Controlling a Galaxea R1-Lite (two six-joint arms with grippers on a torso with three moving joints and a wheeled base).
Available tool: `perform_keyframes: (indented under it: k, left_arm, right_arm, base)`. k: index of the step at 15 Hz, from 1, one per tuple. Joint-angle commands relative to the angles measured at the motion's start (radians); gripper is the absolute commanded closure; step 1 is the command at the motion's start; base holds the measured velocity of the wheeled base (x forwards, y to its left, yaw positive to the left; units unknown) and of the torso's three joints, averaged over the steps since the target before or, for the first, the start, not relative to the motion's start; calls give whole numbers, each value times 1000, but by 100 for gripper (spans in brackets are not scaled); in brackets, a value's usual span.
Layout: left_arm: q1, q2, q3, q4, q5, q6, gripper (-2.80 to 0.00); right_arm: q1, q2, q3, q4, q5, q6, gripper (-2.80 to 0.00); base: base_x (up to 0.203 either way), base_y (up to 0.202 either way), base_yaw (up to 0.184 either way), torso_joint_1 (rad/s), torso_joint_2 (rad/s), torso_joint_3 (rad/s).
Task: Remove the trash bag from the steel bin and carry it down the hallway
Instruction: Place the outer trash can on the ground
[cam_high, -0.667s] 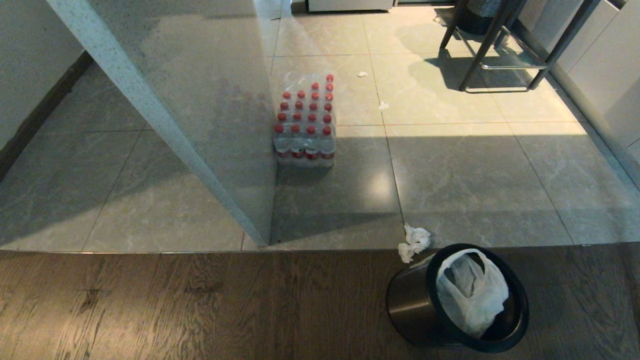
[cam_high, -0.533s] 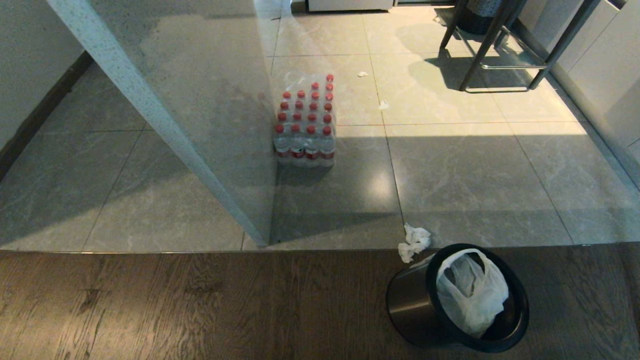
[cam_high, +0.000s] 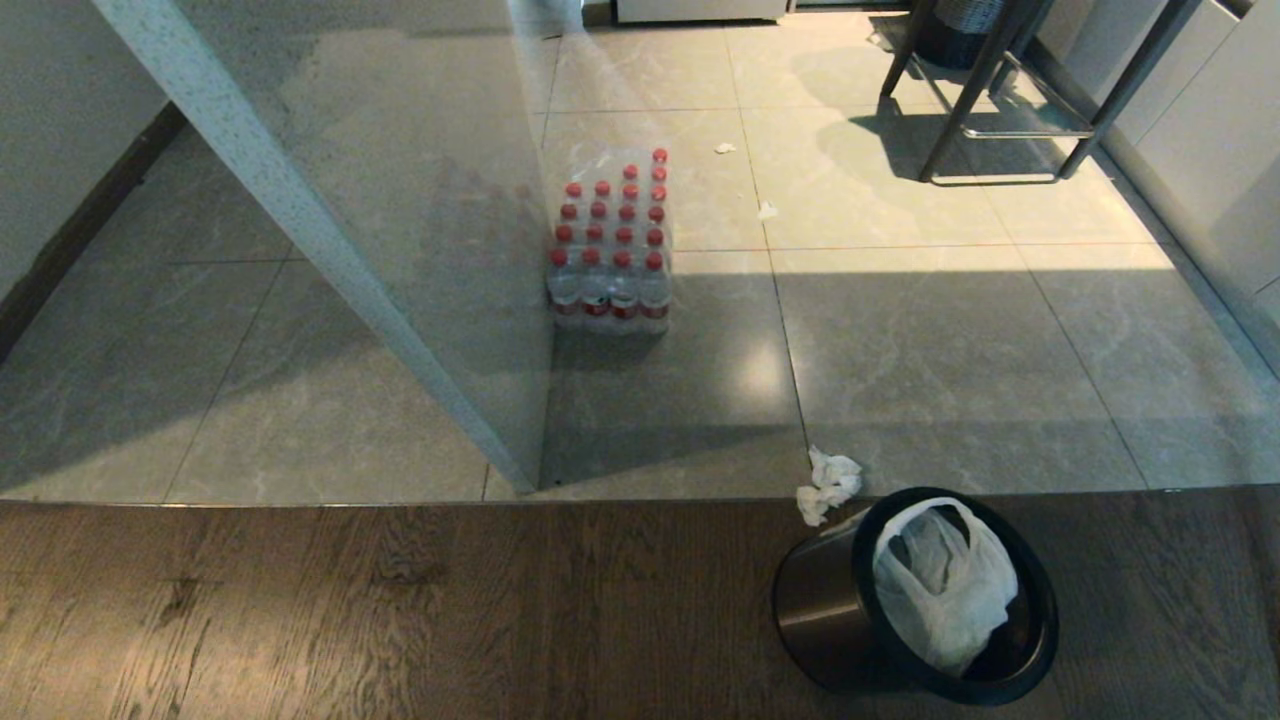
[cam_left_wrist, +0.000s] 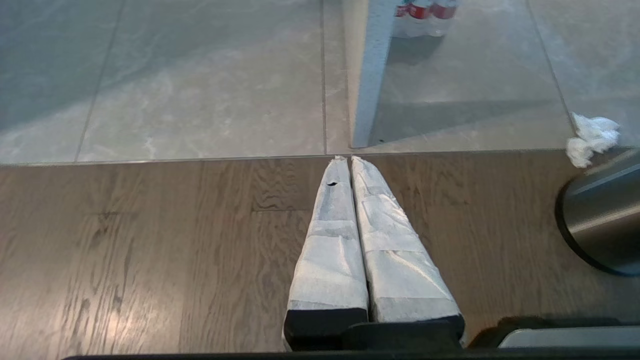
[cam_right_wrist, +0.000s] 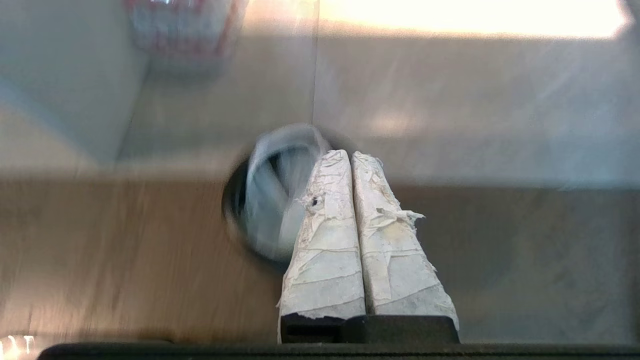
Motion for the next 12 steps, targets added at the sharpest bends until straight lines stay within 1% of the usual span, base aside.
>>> perform_keyframes:
  k: [1, 2, 3, 5, 8, 10, 12]
  left_arm:
    - [0, 0, 0, 0, 1, -1, 0]
    - [0, 0, 0, 0, -1, -1, 0]
    - [0, 0, 0, 0, -1, -1, 0]
    - [0, 0, 0, 0, -1, -1, 0]
    - [0, 0, 0, 0, -1, -1, 0]
    - [0, 0, 0, 0, 0, -1, 0]
    - [0, 0, 0, 0, -1, -1, 0]
  right_arm:
    - [0, 97, -263, 231, 1, 2, 0]
    - [0, 200, -367, 341, 2, 4, 0]
    - [0, 307, -429, 410, 6, 7, 0]
    - [-1, 521, -522, 488, 19, 17, 0]
    - [0, 836, -636, 550, 19, 46, 0]
    - [12, 1018, -666, 578, -57, 49, 0]
    - [50, 1162, -678, 583, -102, 45, 0]
  base:
    - [0, 0, 0, 0, 0, 0]
    - [0, 0, 0, 0, 0, 0]
    - [0, 0, 0, 0, 0, 0]
    - [0, 0, 0, 0, 0, 0]
    - [0, 0, 0, 0, 0, 0]
    - [0, 0, 0, 0, 0, 0]
    - [0, 0, 0, 0, 0, 0]
